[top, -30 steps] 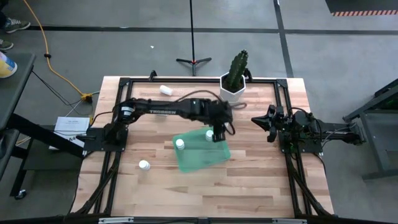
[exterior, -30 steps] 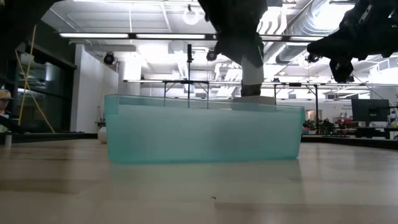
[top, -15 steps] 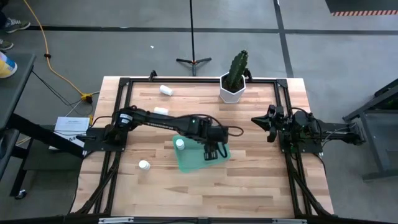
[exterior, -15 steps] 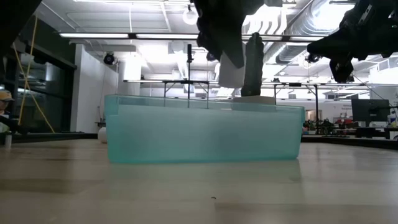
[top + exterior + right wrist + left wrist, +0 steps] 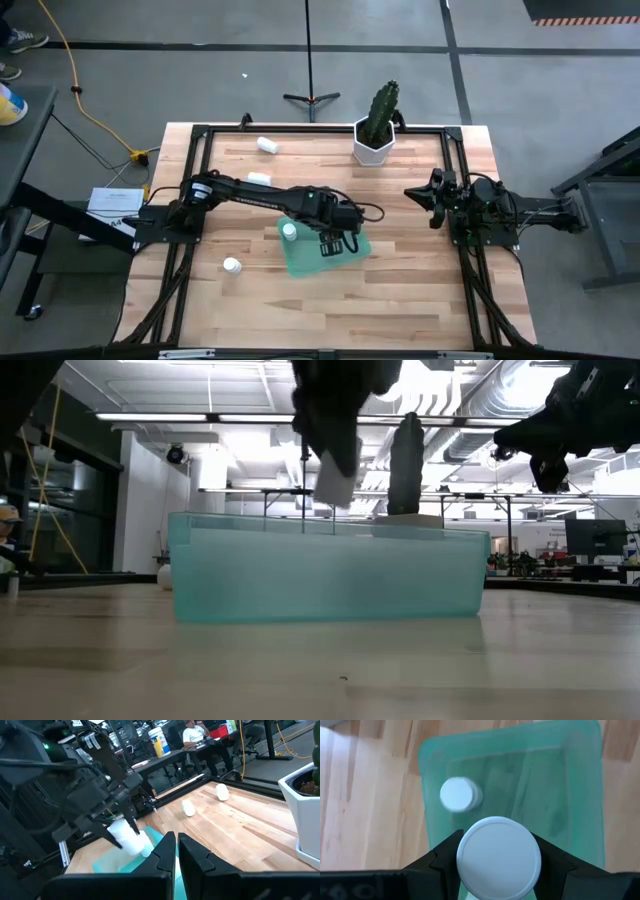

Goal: Pick and place pill bottles into a basket
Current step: Put the white pill bottle into the green bin

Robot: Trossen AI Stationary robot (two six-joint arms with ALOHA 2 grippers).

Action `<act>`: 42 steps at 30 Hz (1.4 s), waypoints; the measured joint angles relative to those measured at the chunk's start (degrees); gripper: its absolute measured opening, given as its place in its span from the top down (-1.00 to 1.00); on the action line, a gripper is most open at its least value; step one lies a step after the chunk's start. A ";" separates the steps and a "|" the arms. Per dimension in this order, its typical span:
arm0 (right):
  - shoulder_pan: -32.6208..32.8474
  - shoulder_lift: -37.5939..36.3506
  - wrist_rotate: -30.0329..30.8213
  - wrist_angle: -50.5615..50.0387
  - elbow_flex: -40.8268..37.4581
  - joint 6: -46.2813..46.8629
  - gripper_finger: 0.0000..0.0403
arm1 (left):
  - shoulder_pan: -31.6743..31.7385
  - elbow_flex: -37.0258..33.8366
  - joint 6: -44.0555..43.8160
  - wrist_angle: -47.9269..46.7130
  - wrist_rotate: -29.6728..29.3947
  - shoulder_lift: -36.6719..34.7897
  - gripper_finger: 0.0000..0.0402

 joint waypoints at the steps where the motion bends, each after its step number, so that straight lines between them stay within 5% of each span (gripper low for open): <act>1: 0.01 0.00 0.00 0.00 0.00 0.00 0.94 | -0.13 0.02 -0.38 -0.28 0.28 -0.45 -0.06; 18: -0.01 0.33 0.04 -1.16 0.04 0.00 0.94 | -7.07 -1.14 -12.47 -0.22 -3.37 -4.96 -0.06; 26: 0.01 0.35 0.03 -1.19 0.04 0.02 0.94 | -7.88 -1.38 -10.03 13.43 -7.69 -12.51 -0.06; 32: 0.01 0.35 0.05 -1.05 0.02 0.70 0.94 | -7.18 -1.55 -0.26 26.19 -14.12 -14.56 -0.06; 37: -0.01 0.35 0.31 -1.03 0.02 1.47 0.94 | -2.38 -11.82 6.20 44.70 -4.83 -14.40 -0.06; 42: -0.01 0.33 0.34 -0.99 0.02 1.51 0.94 | 1.93 -22.00 7.53 53.48 2.08 -16.76 -0.06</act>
